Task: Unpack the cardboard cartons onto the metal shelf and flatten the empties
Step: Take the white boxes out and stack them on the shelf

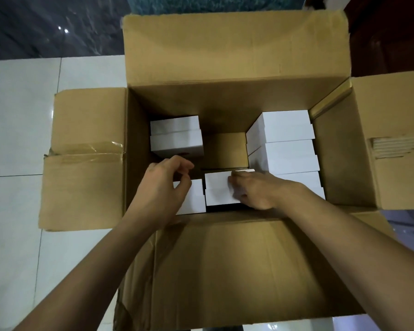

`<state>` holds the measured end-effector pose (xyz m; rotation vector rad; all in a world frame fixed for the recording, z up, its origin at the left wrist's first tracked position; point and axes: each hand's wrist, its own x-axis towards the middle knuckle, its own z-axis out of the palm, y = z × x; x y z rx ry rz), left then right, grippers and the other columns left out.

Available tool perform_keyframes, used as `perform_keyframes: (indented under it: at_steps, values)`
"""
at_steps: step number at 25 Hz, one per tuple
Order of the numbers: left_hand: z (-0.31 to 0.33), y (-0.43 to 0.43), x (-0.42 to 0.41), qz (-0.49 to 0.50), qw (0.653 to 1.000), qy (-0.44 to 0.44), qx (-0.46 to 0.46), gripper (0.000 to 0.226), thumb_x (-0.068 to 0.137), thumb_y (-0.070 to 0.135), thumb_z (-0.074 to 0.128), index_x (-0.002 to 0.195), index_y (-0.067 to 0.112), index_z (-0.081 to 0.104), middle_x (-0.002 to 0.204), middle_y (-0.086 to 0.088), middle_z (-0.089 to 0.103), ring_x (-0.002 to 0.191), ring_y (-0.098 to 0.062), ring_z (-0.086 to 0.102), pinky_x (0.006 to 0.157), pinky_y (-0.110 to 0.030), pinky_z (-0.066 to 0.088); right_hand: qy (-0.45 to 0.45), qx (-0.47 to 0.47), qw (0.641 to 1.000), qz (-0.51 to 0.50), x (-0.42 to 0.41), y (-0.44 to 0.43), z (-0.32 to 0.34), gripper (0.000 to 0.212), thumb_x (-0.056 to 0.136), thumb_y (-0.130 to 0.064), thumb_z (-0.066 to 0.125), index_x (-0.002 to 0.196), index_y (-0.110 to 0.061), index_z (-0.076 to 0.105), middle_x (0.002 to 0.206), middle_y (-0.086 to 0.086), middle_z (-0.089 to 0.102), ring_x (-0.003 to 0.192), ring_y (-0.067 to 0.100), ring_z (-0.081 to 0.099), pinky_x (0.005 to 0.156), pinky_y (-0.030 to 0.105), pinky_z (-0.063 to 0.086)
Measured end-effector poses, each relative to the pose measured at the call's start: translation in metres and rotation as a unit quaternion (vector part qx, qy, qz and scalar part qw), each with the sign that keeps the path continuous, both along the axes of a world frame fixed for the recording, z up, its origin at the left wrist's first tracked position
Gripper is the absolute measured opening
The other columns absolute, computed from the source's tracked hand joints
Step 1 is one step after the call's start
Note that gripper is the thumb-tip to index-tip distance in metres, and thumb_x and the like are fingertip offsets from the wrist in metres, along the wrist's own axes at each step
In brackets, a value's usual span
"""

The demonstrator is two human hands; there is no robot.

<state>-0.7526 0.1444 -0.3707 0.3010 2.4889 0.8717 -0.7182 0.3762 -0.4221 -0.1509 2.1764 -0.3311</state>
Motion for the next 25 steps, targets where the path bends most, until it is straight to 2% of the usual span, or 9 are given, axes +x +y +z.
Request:
perform_keyframes:
  at_steps: [3, 6, 10, 12, 15, 17, 20, 22, 25]
  values:
    - [-0.006, 0.007, -0.013, -0.006, 1.0, 0.009, -0.015, 0.028, 0.1, 0.019, 0.055, 0.127, 0.026, 0.059, 0.114, 0.011, 0.058, 0.115, -0.015, 0.053, 0.099, -0.035, 0.049, 0.017, 0.031, 0.999, 0.013, -0.008, -0.002, -0.002, 0.077, 0.091, -0.04, 0.07, 0.152, -0.021, 0.029, 0.155, 0.001, 0.038, 0.141, 0.027, 0.04, 0.12, 0.05, 0.026]
    - [-0.016, 0.017, -0.029, -0.028, 0.997, 0.038, -0.056, 0.032, 0.099, 0.02, 0.056, 0.13, 0.024, 0.056, 0.12, 0.004, 0.059, 0.114, -0.018, 0.05, 0.1, -0.035, 0.046, 0.065, 0.051, 0.997, 0.009, -0.013, -0.006, -0.006, 0.089, 0.084, -0.043, 0.078, 0.153, -0.02, 0.026, 0.156, 0.003, 0.036, 0.143, 0.028, 0.035, 0.121, 0.051, 0.023]
    - [-0.043, 0.033, -0.055, -0.037, 0.988, 0.08, -0.129, 0.045, 0.095, 0.023, 0.062, 0.137, 0.025, 0.047, 0.135, -0.003, 0.054, 0.128, -0.027, 0.046, 0.109, -0.042, 0.039, 0.109, 0.086, 0.99, 0.005, -0.021, -0.014, -0.016, 0.094, 0.084, -0.032, 0.081, 0.156, -0.02, 0.022, 0.156, 0.005, 0.032, 0.143, 0.032, 0.032, 0.118, 0.05, 0.025]
    - [-0.057, 0.042, -0.064, -0.033, 0.979, 0.099, -0.176, 0.059, 0.093, 0.022, 0.064, 0.146, 0.024, 0.037, 0.147, -0.007, 0.044, 0.137, -0.031, 0.037, 0.114, -0.044, 0.032, 0.11, 0.105, 0.988, 0.009, -0.025, -0.017, -0.021, 0.095, 0.084, -0.022, 0.081, 0.158, -0.018, 0.022, 0.158, 0.007, 0.028, 0.145, 0.033, 0.029, 0.12, 0.05, 0.023]
    - [-0.077, 0.05, -0.077, -0.051, 0.96, 0.112, -0.251, 0.088, 0.089, 0.025, 0.071, 0.156, 0.024, 0.015, 0.159, -0.01, 0.025, 0.146, -0.035, 0.023, 0.119, -0.048, 0.021, 0.111, 0.114, 0.987, 0.002, -0.029, -0.018, -0.024, 0.093, 0.082, -0.02, 0.081, 0.157, -0.017, 0.026, 0.158, 0.009, 0.027, 0.145, 0.034, 0.027, 0.121, 0.052, 0.021]
    - [-0.089, 0.05, -0.086, -0.058, 0.957, 0.099, -0.267, 0.102, 0.085, 0.025, 0.075, 0.158, 0.026, 0.004, 0.163, -0.01, 0.013, 0.15, -0.037, 0.013, 0.121, -0.052, 0.015, 0.116, 0.109, 0.987, -0.007, -0.03, -0.018, -0.024, 0.092, 0.081, -0.016, 0.082, 0.155, -0.018, 0.028, 0.156, 0.009, 0.029, 0.145, 0.034, 0.028, 0.12, 0.052, 0.021]
    - [-0.107, 0.042, -0.093, -0.067, 0.959, 0.074, -0.267, 0.108, 0.088, 0.024, 0.073, 0.159, 0.026, -0.008, 0.167, -0.004, -0.002, 0.153, -0.033, -0.003, 0.123, -0.055, 0.005, 0.115, 0.098, 0.988, -0.02, -0.03, -0.02, -0.025, 0.091, 0.08, -0.013, 0.082, 0.154, -0.017, 0.029, 0.154, 0.01, 0.031, 0.143, 0.034, 0.028, 0.119, 0.052, 0.023]
    - [-0.114, 0.04, -0.093, -0.063, 0.959, 0.084, -0.262, 0.106, 0.088, 0.022, 0.072, 0.159, 0.026, -0.006, 0.167, -0.005, 0.0, 0.153, -0.034, 0.001, 0.123, -0.055, 0.007, 0.122, 0.099, 0.987, -0.025, -0.029, -0.02, -0.025, 0.091, 0.078, -0.013, 0.082, 0.153, -0.017, 0.03, 0.153, 0.01, 0.032, 0.143, 0.034, 0.029, 0.118, 0.052, 0.024]
    - [-0.114, 0.042, -0.093, -0.063, 0.951, 0.12, -0.278, 0.101, 0.082, 0.019, 0.077, 0.158, 0.027, 0.009, 0.158, -0.013, 0.013, 0.143, -0.041, 0.021, 0.117, -0.056, 0.023, 0.124, 0.104, 0.987, -0.024, -0.028, -0.023, -0.026, 0.093, 0.077, -0.009, 0.082, 0.153, -0.015, 0.03, 0.152, 0.011, 0.032, 0.143, 0.033, 0.029, 0.118, 0.051, 0.024]
